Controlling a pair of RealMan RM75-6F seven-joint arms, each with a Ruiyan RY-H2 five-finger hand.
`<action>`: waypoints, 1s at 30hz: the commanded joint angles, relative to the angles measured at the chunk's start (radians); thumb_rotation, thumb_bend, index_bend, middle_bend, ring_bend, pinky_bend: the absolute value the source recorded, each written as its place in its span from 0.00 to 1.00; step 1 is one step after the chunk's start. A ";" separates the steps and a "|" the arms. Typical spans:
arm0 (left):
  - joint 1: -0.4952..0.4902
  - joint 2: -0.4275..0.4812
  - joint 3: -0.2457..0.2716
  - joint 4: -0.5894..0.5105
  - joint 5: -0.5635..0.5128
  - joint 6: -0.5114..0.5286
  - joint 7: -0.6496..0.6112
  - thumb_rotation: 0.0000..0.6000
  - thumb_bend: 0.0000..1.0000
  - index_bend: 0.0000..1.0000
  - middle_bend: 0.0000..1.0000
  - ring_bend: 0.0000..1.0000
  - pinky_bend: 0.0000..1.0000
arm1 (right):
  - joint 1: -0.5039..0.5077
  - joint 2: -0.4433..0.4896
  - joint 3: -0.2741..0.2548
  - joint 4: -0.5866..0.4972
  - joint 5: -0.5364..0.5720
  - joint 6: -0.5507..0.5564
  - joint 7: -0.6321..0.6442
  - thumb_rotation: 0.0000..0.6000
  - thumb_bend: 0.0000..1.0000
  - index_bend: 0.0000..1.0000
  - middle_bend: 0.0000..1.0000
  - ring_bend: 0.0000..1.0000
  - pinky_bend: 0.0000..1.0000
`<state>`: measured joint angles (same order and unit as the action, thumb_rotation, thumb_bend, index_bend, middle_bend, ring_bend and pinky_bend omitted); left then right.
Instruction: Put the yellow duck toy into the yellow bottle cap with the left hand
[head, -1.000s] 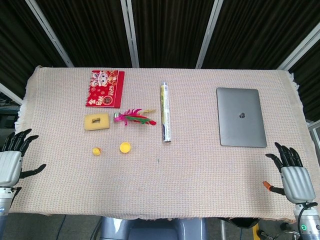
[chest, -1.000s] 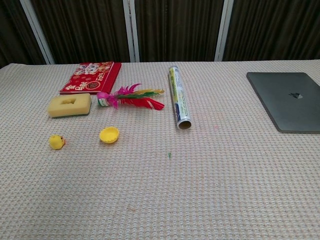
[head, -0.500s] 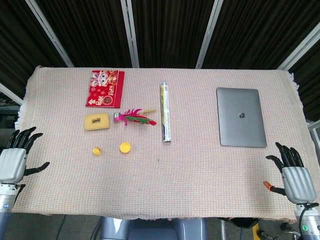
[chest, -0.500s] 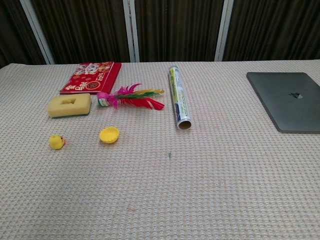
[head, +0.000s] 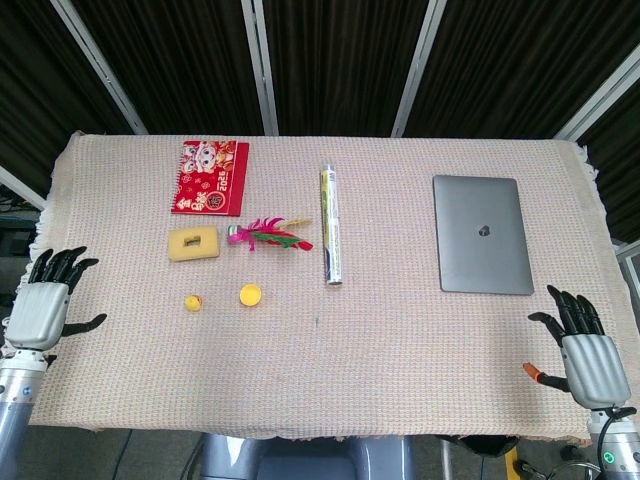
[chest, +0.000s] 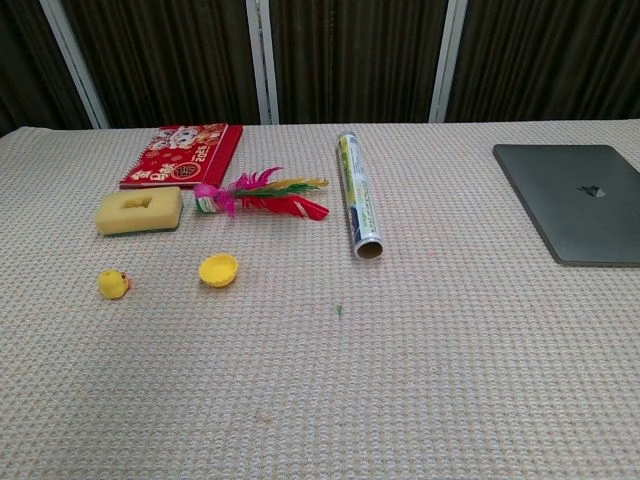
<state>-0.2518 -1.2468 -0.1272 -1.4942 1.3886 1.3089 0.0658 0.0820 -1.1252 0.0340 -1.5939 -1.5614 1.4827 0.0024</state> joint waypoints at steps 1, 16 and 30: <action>-0.032 -0.028 -0.021 0.016 -0.043 -0.047 0.026 1.00 0.13 0.21 0.08 0.09 0.00 | -0.001 0.000 -0.001 -0.001 -0.002 0.001 0.007 1.00 0.02 0.31 0.02 0.00 0.00; -0.131 -0.126 -0.053 -0.004 -0.244 -0.236 0.138 1.00 0.24 0.28 0.07 0.08 0.00 | 0.001 0.003 -0.006 0.002 -0.019 0.005 0.050 1.00 0.02 0.31 0.02 0.00 0.00; -0.205 -0.182 -0.059 -0.042 -0.386 -0.288 0.281 1.00 0.26 0.37 0.06 0.06 0.00 | 0.002 0.003 -0.007 0.006 -0.028 0.011 0.067 1.00 0.02 0.31 0.02 0.00 0.00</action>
<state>-0.4444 -1.4146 -0.1830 -1.5398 1.0170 1.0281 0.3358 0.0842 -1.1221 0.0267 -1.5883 -1.5893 1.4934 0.0698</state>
